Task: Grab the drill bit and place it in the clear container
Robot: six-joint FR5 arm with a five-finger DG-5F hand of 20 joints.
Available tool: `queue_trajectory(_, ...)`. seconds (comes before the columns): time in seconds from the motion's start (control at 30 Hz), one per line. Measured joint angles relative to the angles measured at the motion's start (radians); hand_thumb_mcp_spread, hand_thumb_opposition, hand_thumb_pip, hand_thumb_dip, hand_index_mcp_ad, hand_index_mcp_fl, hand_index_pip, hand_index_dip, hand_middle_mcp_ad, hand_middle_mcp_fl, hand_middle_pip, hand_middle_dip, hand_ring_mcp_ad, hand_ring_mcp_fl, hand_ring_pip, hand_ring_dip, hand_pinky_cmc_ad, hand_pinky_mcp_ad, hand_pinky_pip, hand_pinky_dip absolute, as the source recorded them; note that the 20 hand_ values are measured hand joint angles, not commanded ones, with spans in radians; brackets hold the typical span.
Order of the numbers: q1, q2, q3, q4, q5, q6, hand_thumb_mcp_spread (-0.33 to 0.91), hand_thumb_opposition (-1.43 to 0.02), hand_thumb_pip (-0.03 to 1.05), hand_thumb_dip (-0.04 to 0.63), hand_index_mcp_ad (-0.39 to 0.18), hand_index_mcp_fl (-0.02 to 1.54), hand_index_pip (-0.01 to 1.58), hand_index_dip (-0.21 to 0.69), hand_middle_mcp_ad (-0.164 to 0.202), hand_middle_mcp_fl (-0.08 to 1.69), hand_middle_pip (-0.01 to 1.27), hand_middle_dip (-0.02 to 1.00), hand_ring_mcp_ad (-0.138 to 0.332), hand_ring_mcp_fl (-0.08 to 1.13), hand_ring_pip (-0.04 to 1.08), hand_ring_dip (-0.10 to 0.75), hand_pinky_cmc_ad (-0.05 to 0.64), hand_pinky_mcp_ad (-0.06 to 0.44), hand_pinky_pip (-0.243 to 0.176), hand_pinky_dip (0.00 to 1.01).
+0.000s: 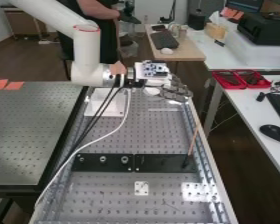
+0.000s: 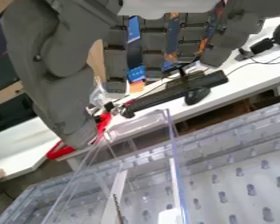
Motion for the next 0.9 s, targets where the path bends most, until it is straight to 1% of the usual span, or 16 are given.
queue_trajectory(0.07, -0.003, 0.007, -0.006, 0.002, 0.001, -0.001, 0.36, -0.86, 0.63, 0.286, -0.101, 0.15, 0.64, 0.091, 0.087, 0.15, 0.12, 0.21, 0.148, -0.01, 0.1, 0.005, 0.295, 0.155, -0.075, 0.23)
queue_trajectory(0.1, -0.007, 0.013, -0.011, 0.004, 0.002, -0.002, 0.35, -0.86, 0.63, 0.286, -0.101, 0.15, 0.64, 0.091, 0.087, 0.15, 0.12, 0.21, 0.15, -0.01, 0.1, 0.009, 0.295, 0.155, -0.087, 0.23)
queue_trajectory(0.17, -0.015, 0.027, -0.022, 0.005, 0.003, -0.003, 0.35, -0.86, 0.63, 0.286, -0.101, 0.16, 0.63, 0.091, 0.087, 0.15, 0.12, 0.21, 0.15, -0.01, 0.1, 0.009, 0.295, 0.155, -0.093, 0.23)
queue_trajectory(0.23, -0.024, 0.043, -0.033, 0.008, 0.004, -0.005, 0.35, -0.86, 0.63, 0.286, -0.101, 0.16, 0.62, 0.091, 0.086, 0.15, 0.12, 0.21, 0.15, -0.01, 0.1, 0.005, 0.295, 0.155, -0.093, 0.23)
queue_trajectory(0.37, -0.049, 0.103, -0.073, 0.02, 0.01, -0.023, 0.35, -0.84, 0.63, 0.281, -0.094, 0.16, 0.58, 0.096, 0.086, 0.15, 0.12, 0.21, 0.15, -0.01, 0.1, 0.005, 0.295, 0.155, -0.093, 0.25)
queue_trajectory(0.43, -0.063, 0.137, -0.093, 0.023, 0.011, -0.037, 0.34, -0.82, 0.61, 0.281, -0.087, 0.15, 0.52, 0.096, 0.087, 0.15, 0.12, 0.2, 0.15, -0.01, 0.11, 0.005, 0.295, 0.155, -0.093, 0.26)
queue_trajectory(0.47, -0.072, 0.161, -0.107, 0.024, 0.012, -0.049, 0.34, -0.82, 0.61, 0.278, -0.087, 0.16, 0.5, 0.096, 0.087, 0.15, 0.12, 0.21, 0.15, -0.01, 0.11, 0.009, 0.295, 0.155, -0.093, 0.26)
queue_trajectory(0.5, -0.079, 0.181, -0.119, 0.024, 0.014, -0.062, 0.33, -0.82, 0.61, 0.278, -0.087, 0.16, 0.45, 0.096, 0.087, 0.17, 0.12, 0.21, 0.152, -0.01, 0.11, 0.009, 0.295, 0.155, -0.093, 0.26)
queue_trajectory(0.57, -0.091, 0.217, -0.136, 0.02, 0.017, -0.089, 0.33, -0.82, 0.59, 0.267, -0.086, 0.21, 0.36, 0.093, 0.087, 0.2, 0.12, 0.21, 0.162, -0.01, 0.11, 0.005, 0.298, 0.157, -0.093, 0.28)
queue_trajectory(0.6, -0.099, 0.242, -0.147, 0.013, 0.019, -0.109, 0.33, -0.82, 0.58, 0.26, -0.077, 0.24, 0.3, 0.096, 0.084, 0.2, 0.12, 0.21, 0.157, -0.01, 0.1, 0.009, 0.295, 0.157, -0.093, 0.29)
queue_trajectory(0.63, -0.103, 0.252, -0.15, 0.009, 0.019, -0.118, 0.32, -0.82, 0.57, 0.253, -0.072, 0.24, 0.26, 0.096, 0.087, 0.2, 0.12, 0.21, 0.164, -0.01, 0.11, 0.005, 0.295, 0.155, -0.093, 0.31)
queue_trajectory(0.7, -0.12, 0.3, -0.162, -0.025, 0.024, -0.161, 0.3, -0.81, 0.54, 0.239, -0.056, 0.24, 0.2, 0.093, 0.087, 0.21, 0.12, 0.21, 0.164, -0.01, 0.11, 0.005, 0.295, 0.155, -0.093, 0.32)
queue_trajectory(0.73, -0.124, 0.31, -0.164, -0.035, 0.025, -0.171, 0.29, -0.79, 0.52, 0.241, -0.054, 0.24, 0.18, 0.096, 0.086, 0.21, 0.12, 0.21, 0.164, -0.01, 0.11, 0.005, 0.295, 0.155, -0.093, 0.32)
queue_trajectory(0.8, -0.138, 0.348, -0.167, -0.078, 0.033, -0.212, 0.26, -0.77, 0.5, 0.206, -0.047, 0.23, 0.16, 0.096, 0.086, 0.21, 0.12, 0.21, 0.166, -0.01, 0.11, 0.005, 0.295, 0.166, -0.089, 0.34)
queue_trajectory(0.87, -0.151, 0.378, -0.166, -0.118, 0.038, -0.244, 0.24, -0.74, 0.5, 0.176, -0.037, 0.2, 0.14, 0.096, 0.087, 0.21, 0.12, 0.21, 0.173, -0.01, 0.11, 0.005, 0.298, 0.162, -0.093, 0.35)
queue_trajectory(0.9, -0.159, 0.396, -0.163, -0.147, 0.039, -0.259, 0.24, -0.73, 0.47, 0.162, -0.037, 0.2, 0.13, 0.096, 0.087, 0.21, 0.12, 0.21, 0.175, -0.01, 0.11, 0.005, 0.298, 0.178, -0.093, 0.35)
